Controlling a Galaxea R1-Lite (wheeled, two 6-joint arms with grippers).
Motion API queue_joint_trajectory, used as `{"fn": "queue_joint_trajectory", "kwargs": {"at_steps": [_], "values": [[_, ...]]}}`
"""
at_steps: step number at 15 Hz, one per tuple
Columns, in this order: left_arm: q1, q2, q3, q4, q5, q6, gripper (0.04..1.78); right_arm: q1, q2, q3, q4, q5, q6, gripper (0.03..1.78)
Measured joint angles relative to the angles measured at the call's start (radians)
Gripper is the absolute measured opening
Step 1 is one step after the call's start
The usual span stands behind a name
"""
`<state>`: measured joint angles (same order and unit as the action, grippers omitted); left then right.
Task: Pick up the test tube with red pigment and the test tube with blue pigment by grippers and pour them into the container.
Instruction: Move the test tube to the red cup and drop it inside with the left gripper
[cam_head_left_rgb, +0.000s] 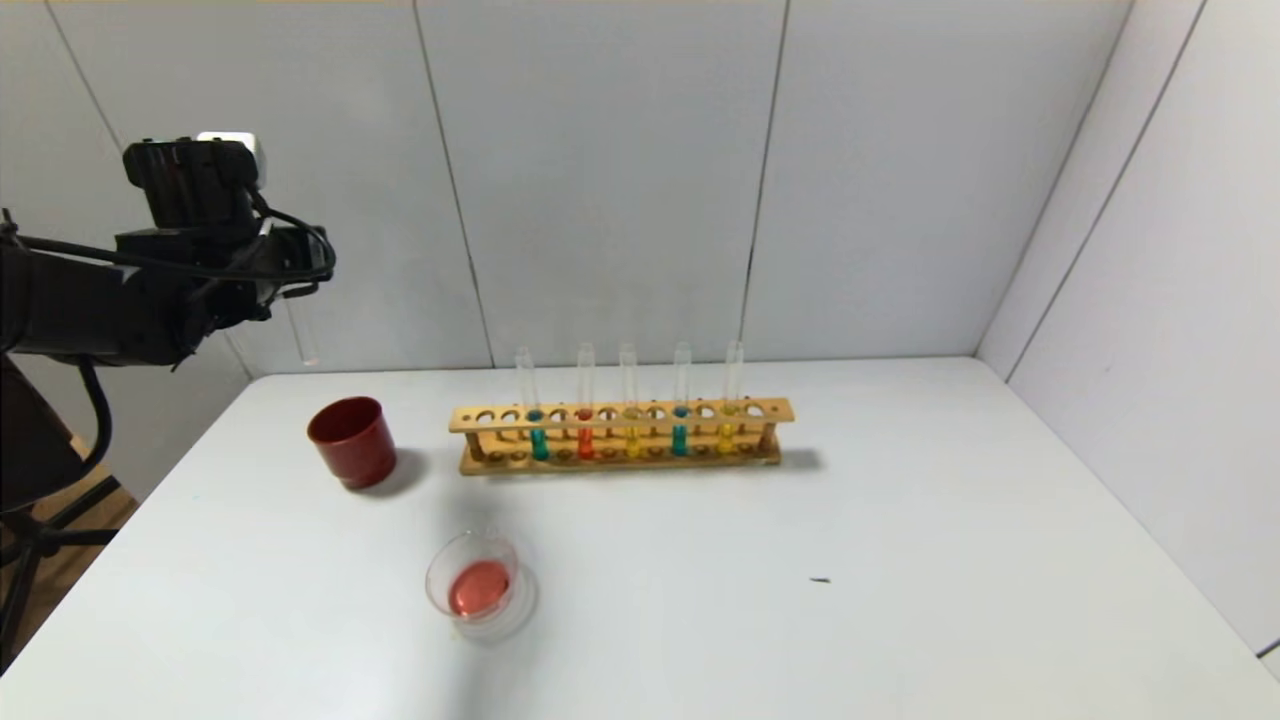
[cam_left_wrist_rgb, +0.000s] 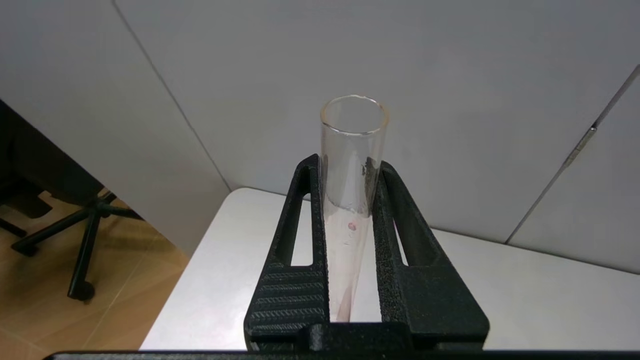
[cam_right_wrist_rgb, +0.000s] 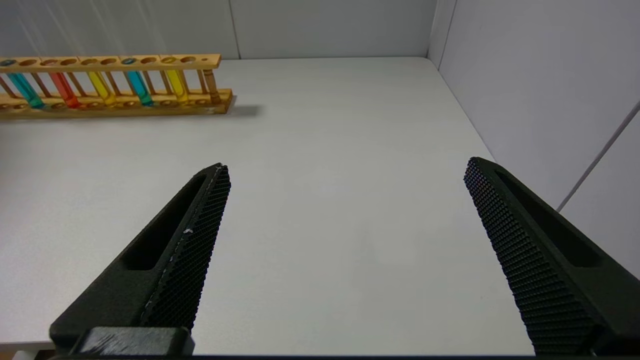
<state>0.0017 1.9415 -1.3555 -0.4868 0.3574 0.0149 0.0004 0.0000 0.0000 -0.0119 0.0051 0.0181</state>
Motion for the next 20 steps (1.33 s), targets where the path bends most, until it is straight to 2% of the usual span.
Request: {"fn": "queue_joint_trajectory", "kwargs": {"at_steps": [5,11,20], "values": [[-0.010,0.085,0.013,-0.107,0.013,-0.004,0.31,0.000,0.000,0.000,0.000,0.000,0.000,1.71],[-0.015,0.159,0.038,-0.169,0.018,-0.013,0.31,0.000,0.000,0.000,0.000,0.000,0.000,1.71],[-0.029,0.093,0.070,-0.156,0.022,-0.019,0.31,0.000,0.000,0.000,0.000,0.000,0.000,1.71]]}}
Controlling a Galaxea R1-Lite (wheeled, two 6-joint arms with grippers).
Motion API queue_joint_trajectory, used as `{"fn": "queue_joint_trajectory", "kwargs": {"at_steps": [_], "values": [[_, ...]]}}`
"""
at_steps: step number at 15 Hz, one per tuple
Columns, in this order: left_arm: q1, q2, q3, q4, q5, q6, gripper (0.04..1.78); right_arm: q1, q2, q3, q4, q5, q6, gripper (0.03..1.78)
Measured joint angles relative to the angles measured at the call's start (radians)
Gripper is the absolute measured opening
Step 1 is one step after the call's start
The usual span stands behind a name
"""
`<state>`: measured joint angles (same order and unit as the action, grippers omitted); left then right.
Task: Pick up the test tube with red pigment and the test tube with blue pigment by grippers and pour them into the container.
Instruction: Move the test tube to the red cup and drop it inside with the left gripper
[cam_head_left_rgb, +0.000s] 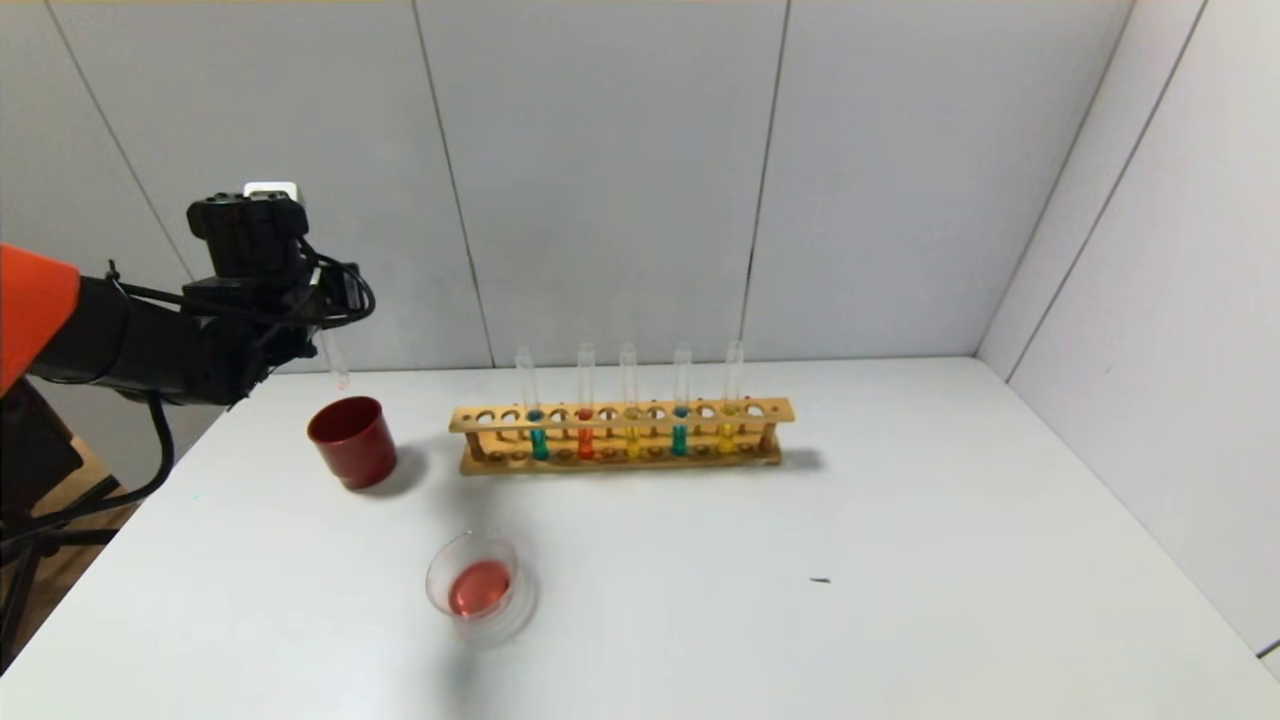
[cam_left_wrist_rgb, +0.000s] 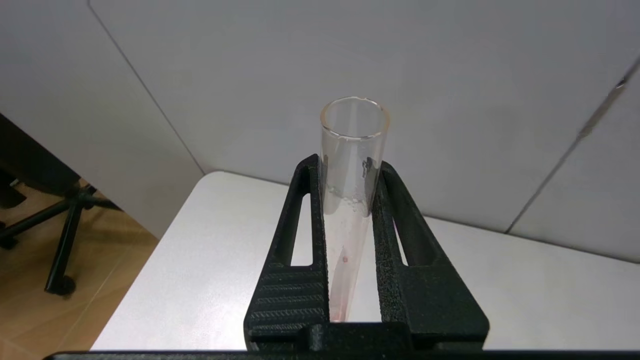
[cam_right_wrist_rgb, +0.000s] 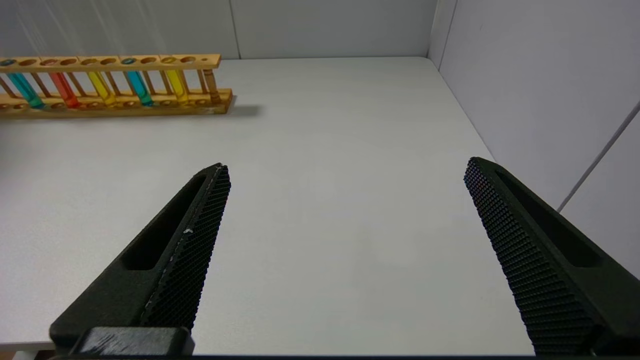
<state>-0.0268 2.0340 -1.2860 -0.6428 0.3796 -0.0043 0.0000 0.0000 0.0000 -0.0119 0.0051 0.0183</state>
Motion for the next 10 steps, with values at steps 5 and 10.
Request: {"fn": "queue_joint_trajectory", "kwargs": {"at_steps": [5,10], "values": [[-0.018,-0.089,0.037,0.056,0.000,-0.003,0.31,0.000,0.000,0.000,0.000,0.000,0.000,1.71],[-0.033,-0.105,0.125,0.043,-0.001,-0.033,0.31,0.000,0.000,0.000,0.000,0.000,0.000,1.71]]}}
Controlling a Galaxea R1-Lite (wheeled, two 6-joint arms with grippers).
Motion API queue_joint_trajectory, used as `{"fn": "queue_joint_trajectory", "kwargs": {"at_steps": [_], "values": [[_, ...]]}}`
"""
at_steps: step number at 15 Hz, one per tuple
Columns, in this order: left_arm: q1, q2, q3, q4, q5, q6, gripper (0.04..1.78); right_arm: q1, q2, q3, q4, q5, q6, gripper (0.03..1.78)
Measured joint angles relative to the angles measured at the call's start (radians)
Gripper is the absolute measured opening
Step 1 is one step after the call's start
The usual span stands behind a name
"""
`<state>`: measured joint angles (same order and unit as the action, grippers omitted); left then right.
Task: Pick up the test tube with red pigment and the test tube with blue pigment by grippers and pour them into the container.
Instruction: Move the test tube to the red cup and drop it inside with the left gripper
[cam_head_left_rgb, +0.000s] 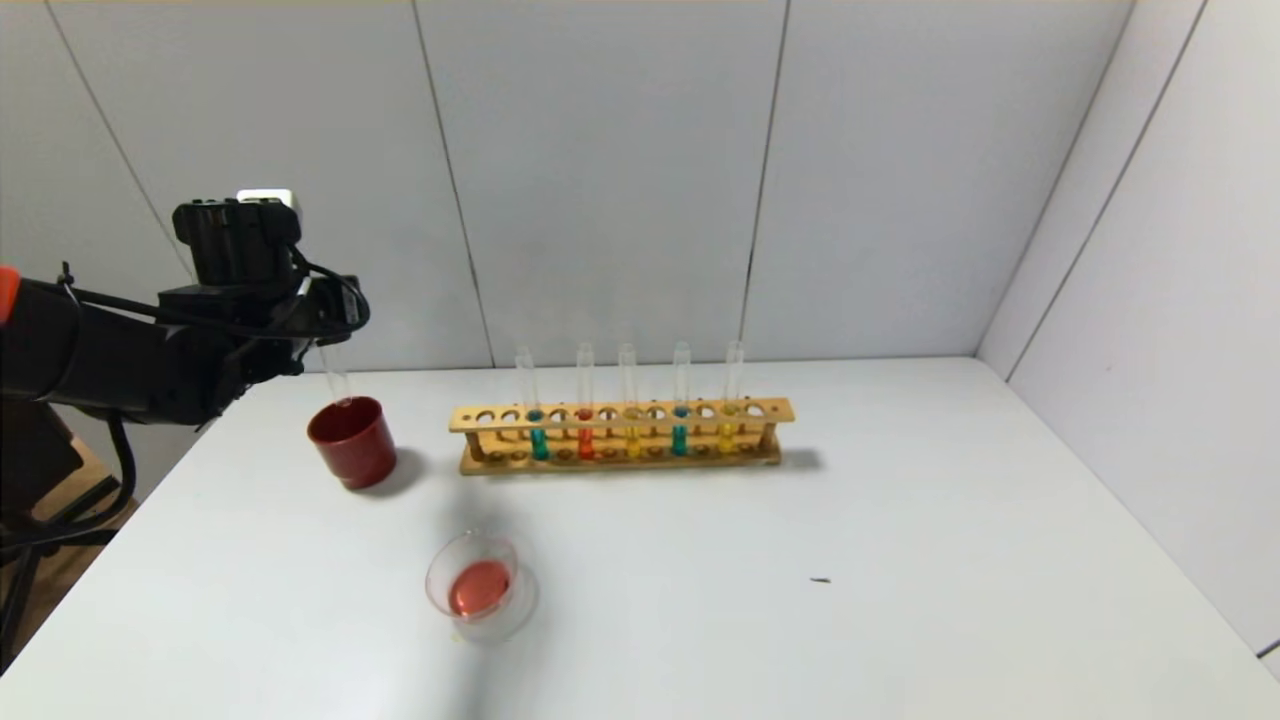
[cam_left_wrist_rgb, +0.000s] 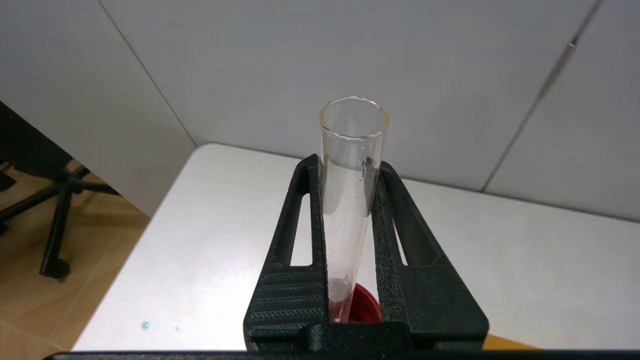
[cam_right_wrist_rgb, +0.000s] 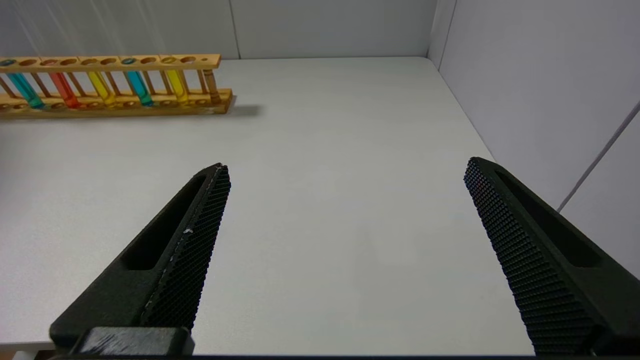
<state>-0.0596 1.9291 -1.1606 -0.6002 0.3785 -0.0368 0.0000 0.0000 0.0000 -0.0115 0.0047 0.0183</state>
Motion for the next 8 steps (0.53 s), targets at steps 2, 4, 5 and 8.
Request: {"fn": "queue_joint_trajectory", "kwargs": {"at_steps": [2,4,5,8], "values": [[-0.001,0.005,0.014,-0.002,-0.001,-0.014,0.31,0.000,0.000,0.000,0.000,0.000,0.000,1.71],[-0.001,0.014,0.036,-0.013,-0.001,-0.020,0.31,0.000,0.000,0.000,0.000,0.000,0.000,1.71],[-0.003,0.019,0.047,-0.032,-0.001,-0.020,0.31,0.000,0.000,0.000,0.000,0.000,0.000,1.71],[0.002,0.043,0.071,-0.096,-0.001,-0.018,0.31,0.000,0.000,0.000,0.000,0.000,0.000,1.71]]}}
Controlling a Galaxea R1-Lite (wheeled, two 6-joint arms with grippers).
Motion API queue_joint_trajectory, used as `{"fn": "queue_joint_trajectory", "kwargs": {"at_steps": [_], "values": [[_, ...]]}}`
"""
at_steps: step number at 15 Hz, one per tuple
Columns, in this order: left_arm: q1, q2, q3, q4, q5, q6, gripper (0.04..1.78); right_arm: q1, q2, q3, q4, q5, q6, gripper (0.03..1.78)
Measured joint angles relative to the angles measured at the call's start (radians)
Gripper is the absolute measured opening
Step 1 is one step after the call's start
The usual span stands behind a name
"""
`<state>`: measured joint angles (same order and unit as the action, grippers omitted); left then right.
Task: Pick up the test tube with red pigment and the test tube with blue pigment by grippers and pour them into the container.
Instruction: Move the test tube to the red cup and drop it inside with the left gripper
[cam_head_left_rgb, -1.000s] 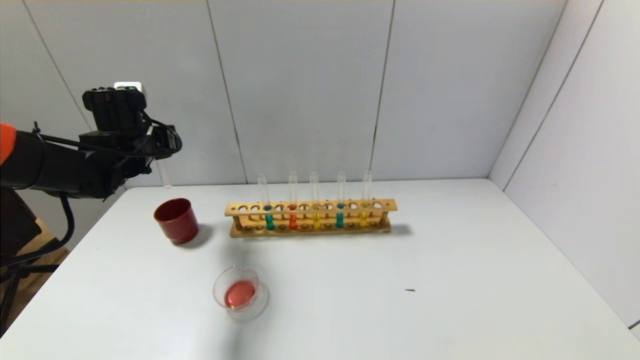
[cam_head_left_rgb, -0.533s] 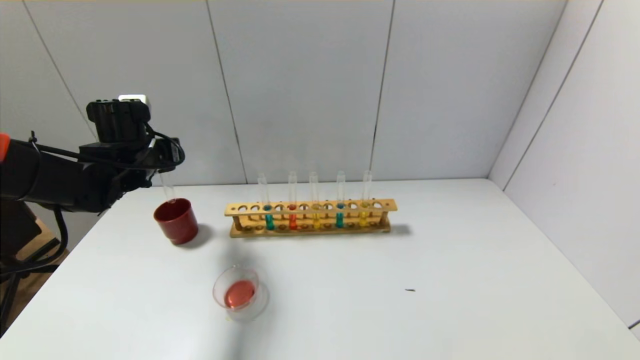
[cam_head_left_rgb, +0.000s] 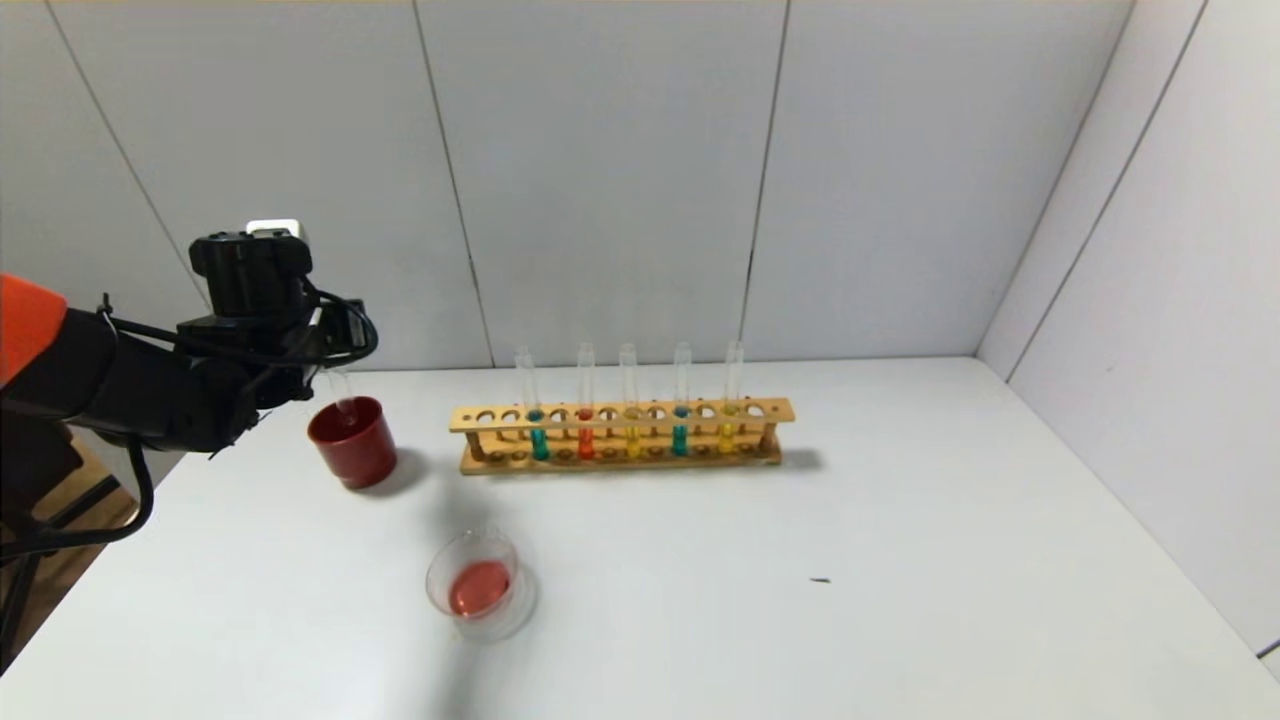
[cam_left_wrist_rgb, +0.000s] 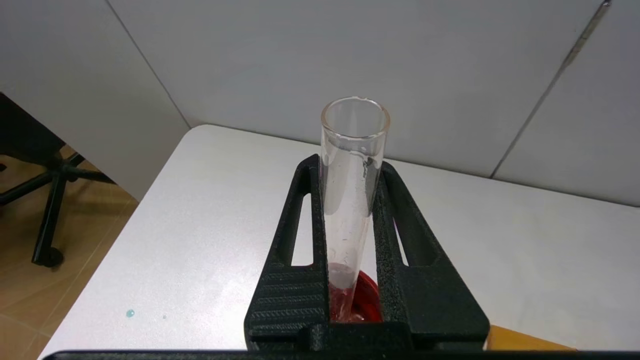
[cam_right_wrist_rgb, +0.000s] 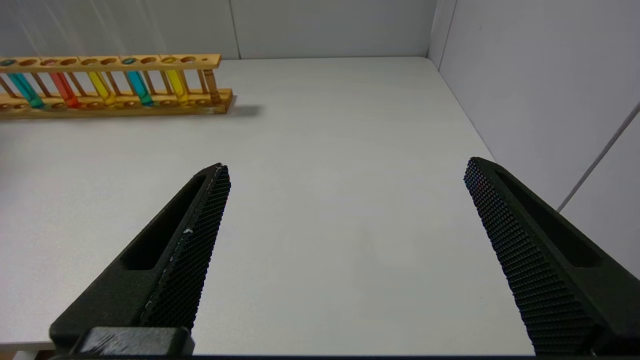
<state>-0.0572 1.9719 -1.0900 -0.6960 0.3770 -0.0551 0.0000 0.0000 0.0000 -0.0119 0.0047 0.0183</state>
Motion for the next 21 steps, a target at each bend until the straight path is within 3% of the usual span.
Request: {"fn": "queue_joint_trajectory", "kwargs": {"at_steps": [11,17,21], "values": [[0.060,0.070,0.090,-0.012,-0.037,-0.061,0.31,0.000,0.000,0.000,0.000,0.000,0.000,1.71],[0.061,0.080,0.119,-0.093,-0.036,-0.050,0.31,0.000,0.000,0.000,0.000,0.000,0.000,1.71],[0.061,0.082,0.137,-0.109,-0.039,-0.051,0.49,0.000,0.000,0.000,0.000,0.000,0.000,1.71]]}}
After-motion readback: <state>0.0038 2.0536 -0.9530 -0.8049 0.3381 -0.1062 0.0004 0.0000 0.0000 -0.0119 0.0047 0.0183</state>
